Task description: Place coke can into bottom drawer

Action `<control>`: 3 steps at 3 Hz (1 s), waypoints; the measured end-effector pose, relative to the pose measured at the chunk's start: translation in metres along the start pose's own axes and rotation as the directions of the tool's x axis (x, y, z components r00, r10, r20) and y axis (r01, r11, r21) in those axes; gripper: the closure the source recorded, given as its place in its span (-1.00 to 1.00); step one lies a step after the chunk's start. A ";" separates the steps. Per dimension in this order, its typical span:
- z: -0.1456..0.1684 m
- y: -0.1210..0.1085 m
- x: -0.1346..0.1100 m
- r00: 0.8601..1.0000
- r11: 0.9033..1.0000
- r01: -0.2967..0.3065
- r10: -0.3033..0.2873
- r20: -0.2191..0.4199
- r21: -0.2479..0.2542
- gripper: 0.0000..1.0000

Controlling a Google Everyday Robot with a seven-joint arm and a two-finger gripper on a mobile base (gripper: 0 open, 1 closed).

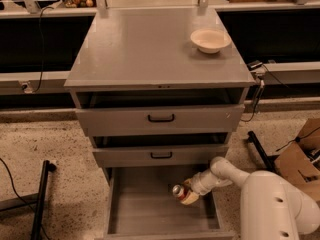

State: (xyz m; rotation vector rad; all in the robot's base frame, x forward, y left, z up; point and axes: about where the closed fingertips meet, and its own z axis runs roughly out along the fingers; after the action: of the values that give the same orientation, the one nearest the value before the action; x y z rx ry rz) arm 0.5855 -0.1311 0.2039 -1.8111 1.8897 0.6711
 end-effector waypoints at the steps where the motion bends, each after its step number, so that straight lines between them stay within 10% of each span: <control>1: 0.022 0.003 0.015 0.998 0.998 0.000 0.004 0.061 -0.058 0.62; 3: 0.018 -0.005 0.018 0.998 0.999 -0.003 0.006 0.066 -0.052 -0.28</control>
Offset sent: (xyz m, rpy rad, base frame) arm -0.0042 0.0027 -0.0236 0.0529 0.0374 0.0270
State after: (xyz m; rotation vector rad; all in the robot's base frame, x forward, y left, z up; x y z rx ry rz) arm 0.5894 -0.1343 0.1786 -1.7939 1.8496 0.7786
